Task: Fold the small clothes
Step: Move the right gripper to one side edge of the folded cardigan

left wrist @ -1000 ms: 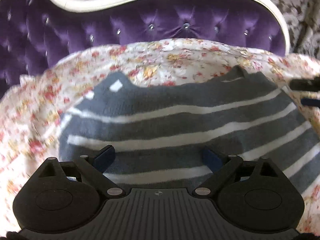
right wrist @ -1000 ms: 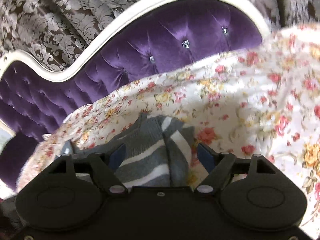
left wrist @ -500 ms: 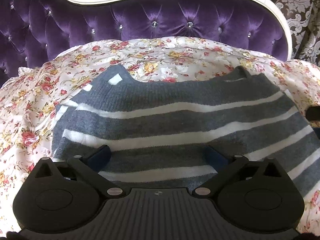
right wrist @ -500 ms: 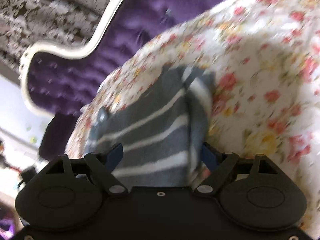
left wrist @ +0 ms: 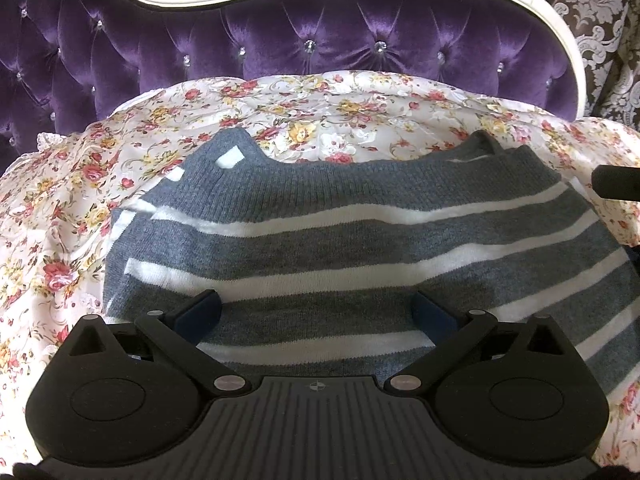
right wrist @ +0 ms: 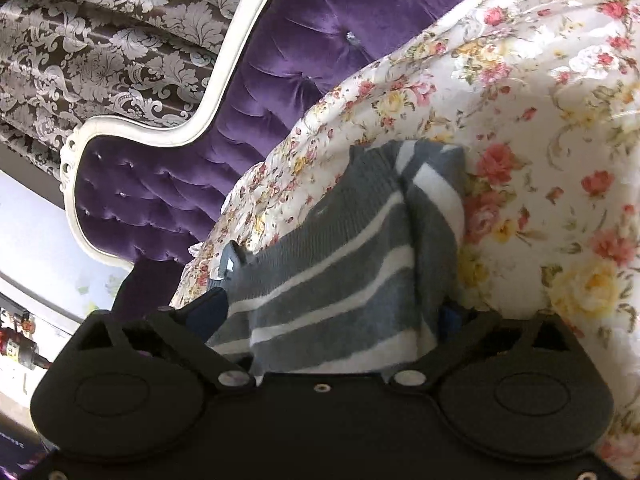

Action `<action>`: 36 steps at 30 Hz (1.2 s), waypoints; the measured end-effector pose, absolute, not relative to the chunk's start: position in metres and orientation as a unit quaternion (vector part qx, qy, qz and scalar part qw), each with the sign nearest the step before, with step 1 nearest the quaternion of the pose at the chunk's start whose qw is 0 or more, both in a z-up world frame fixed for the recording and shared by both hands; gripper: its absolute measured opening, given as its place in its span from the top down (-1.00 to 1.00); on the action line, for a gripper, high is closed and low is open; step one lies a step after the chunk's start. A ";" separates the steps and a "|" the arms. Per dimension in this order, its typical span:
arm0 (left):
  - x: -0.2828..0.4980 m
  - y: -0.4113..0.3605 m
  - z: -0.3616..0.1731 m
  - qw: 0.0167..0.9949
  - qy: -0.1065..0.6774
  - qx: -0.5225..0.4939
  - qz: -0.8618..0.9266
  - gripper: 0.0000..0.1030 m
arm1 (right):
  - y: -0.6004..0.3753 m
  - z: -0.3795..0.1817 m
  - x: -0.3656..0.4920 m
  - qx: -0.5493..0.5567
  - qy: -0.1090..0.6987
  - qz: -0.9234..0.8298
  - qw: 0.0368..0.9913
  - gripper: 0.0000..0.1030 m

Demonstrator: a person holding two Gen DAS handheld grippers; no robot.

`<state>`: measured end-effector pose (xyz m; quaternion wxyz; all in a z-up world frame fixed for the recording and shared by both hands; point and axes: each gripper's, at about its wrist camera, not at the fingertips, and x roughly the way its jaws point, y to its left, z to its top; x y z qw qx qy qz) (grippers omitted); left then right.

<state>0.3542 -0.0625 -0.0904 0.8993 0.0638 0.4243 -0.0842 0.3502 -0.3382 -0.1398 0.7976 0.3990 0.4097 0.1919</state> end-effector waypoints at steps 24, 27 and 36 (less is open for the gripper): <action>0.333 -0.023 -0.062 0.910 0.409 0.023 -0.060 -0.96 | -0.337 -0.135 0.345 0.350 0.453 0.241 0.784 -0.91; 0.319 -0.004 -0.060 0.911 0.411 0.025 -0.038 -0.96 | -0.334 -0.134 0.345 0.344 0.453 0.236 0.788 -0.91; 0.292 0.041 -0.062 0.911 0.410 0.046 0.022 -0.96 | -0.302 -0.120 0.344 0.271 0.474 0.182 0.818 -1.00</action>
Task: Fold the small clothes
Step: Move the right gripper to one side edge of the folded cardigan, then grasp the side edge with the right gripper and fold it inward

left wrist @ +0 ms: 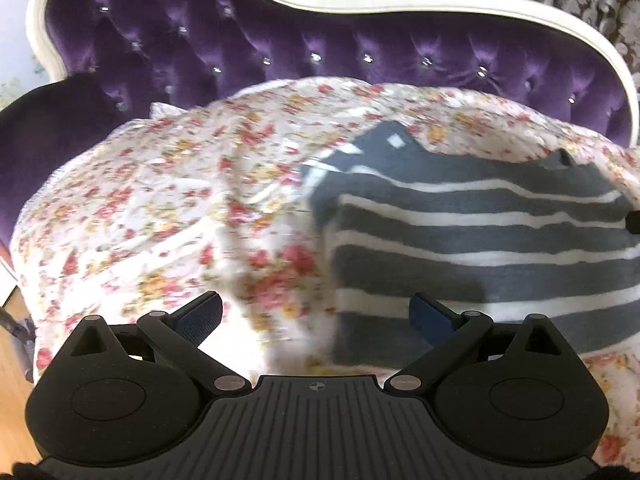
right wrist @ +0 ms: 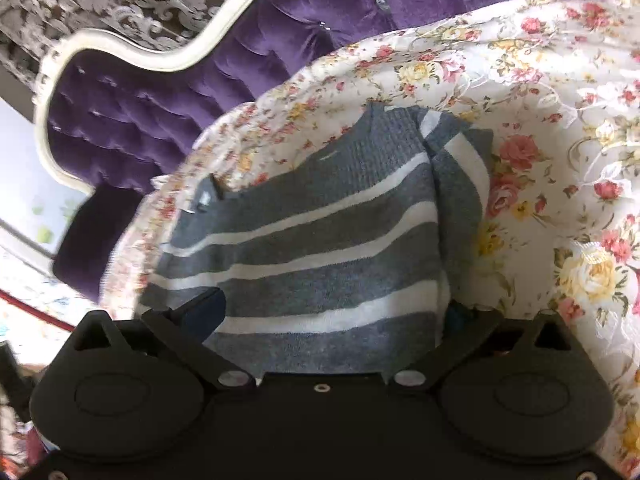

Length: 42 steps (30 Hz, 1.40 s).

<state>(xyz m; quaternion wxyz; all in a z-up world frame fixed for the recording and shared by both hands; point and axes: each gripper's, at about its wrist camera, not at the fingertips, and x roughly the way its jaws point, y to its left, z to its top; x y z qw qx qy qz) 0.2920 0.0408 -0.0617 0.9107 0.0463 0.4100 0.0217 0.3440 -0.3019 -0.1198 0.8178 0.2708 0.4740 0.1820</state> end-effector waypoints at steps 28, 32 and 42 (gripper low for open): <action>0.302 0.008 -0.043 0.894 0.443 -0.005 -0.068 -0.95 | -0.318 -0.130 0.327 0.279 0.438 0.143 0.842 0.45; 0.298 0.024 -0.046 0.891 0.451 -0.006 -0.057 -0.95 | -0.312 -0.122 0.325 0.258 0.434 0.135 0.852 0.47; 0.313 0.095 -0.039 0.893 0.448 -0.053 -0.010 -0.95 | -0.268 -0.063 0.335 0.155 0.435 0.078 0.884 0.53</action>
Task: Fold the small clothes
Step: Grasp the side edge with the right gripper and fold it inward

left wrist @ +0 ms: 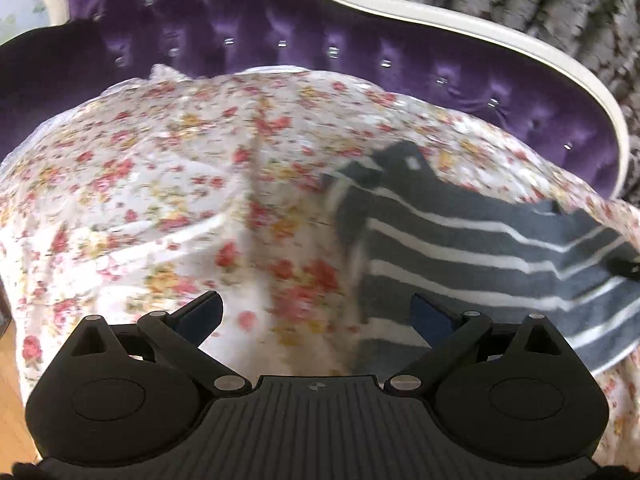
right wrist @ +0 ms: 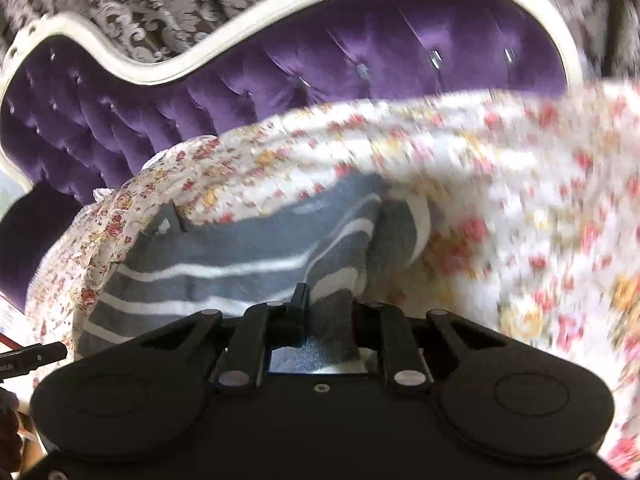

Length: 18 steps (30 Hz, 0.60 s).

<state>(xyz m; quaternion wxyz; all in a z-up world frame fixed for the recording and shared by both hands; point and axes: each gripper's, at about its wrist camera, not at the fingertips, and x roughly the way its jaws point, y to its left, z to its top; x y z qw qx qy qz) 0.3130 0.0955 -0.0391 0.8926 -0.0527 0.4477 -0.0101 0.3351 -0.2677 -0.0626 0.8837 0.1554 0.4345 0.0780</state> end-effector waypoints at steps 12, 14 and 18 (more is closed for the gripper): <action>0.312 0.152 -0.028 0.888 0.440 -0.134 0.016 -0.95 | -0.121 -0.013 0.360 0.051 0.403 0.172 0.897 0.58; 0.311 0.156 -0.026 0.888 0.438 -0.138 0.020 -0.95 | -0.092 -0.021 0.362 0.033 0.408 0.191 0.892 0.59; 0.312 0.164 -0.025 0.886 0.438 -0.149 0.023 -0.95 | -0.046 -0.040 0.359 -0.005 0.415 0.214 0.884 0.59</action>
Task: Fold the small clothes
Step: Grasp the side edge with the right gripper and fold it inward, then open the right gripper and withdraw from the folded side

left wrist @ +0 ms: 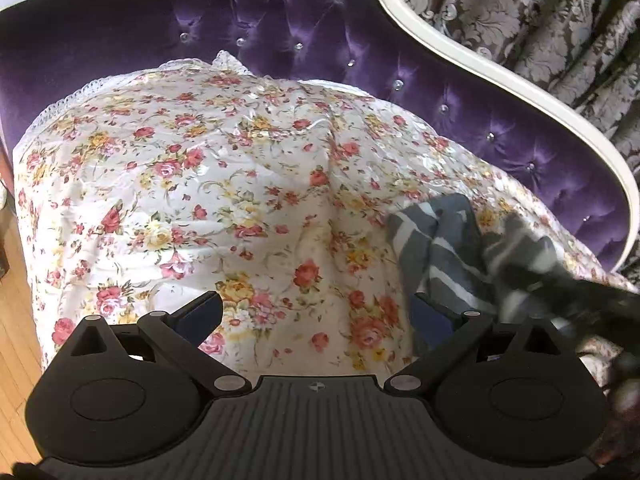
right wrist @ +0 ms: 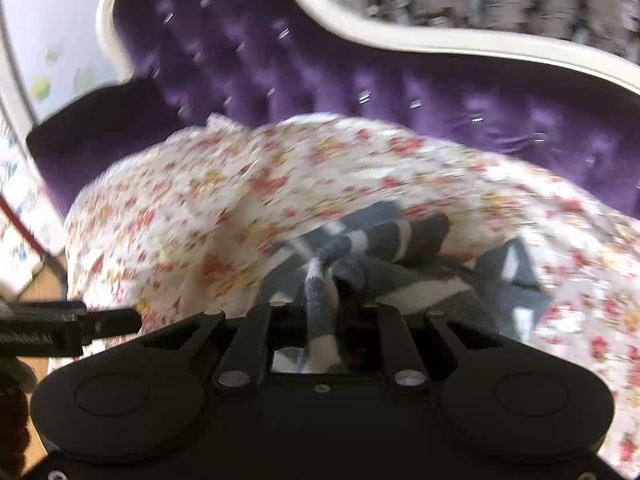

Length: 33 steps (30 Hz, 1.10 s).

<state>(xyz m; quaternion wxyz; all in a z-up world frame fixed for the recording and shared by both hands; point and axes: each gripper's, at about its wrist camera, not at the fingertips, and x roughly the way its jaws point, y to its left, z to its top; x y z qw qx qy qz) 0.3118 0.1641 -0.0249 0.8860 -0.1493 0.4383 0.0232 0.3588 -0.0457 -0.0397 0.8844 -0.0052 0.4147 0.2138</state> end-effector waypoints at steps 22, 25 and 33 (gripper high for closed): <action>0.313 0.159 -0.029 0.889 0.431 -0.154 0.013 -0.95 | -0.057 -0.040 0.295 0.018 0.285 0.348 0.893 -0.01; 0.312 0.155 -0.028 0.894 0.424 -0.145 0.009 -0.95 | -0.075 -0.036 0.285 0.030 0.272 0.343 0.899 -0.01; 0.297 0.122 -0.012 0.921 0.369 -0.117 -0.041 -0.95 | -0.116 -0.054 0.272 0.004 0.288 0.252 0.924 -0.01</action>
